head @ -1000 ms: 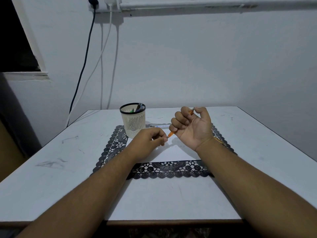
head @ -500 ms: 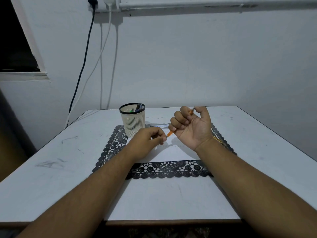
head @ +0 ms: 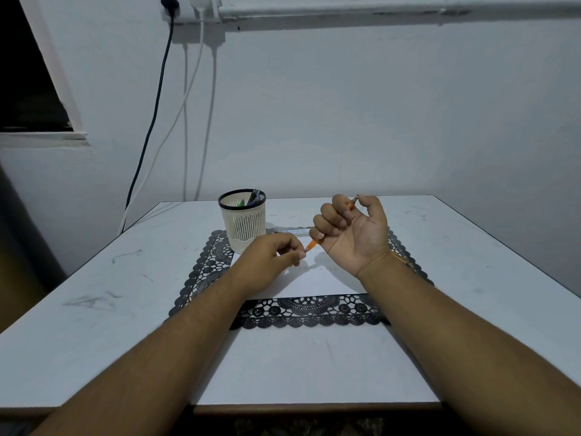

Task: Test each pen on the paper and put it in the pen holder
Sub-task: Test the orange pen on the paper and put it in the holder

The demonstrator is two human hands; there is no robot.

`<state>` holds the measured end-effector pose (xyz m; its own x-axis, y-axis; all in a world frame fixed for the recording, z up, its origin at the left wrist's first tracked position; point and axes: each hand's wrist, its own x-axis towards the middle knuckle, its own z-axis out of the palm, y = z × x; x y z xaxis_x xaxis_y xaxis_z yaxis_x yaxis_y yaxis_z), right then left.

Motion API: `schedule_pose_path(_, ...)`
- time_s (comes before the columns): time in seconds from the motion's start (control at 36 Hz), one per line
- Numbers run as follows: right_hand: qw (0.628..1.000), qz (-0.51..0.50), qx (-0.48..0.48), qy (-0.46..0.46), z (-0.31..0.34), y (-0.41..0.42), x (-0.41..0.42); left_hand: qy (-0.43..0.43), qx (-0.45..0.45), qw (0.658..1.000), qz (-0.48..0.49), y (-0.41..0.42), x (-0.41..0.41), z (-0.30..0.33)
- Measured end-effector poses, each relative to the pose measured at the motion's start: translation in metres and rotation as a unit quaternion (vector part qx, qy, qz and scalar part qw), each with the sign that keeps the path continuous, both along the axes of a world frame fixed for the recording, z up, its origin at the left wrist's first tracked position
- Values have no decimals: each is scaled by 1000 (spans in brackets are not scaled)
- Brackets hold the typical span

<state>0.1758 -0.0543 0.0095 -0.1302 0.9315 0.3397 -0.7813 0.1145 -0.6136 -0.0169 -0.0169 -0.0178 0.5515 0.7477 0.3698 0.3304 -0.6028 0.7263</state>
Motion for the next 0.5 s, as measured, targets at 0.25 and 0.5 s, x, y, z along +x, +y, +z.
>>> schedule_pose_path(0.25,1000,-3,-10,4,-1,1,1,-2,-5,1000,0,0,0,0)
schedule_pose_path(0.5,999,-10,-24,38,-2,2,2,-35,-29,999,-28,0,-3,0)
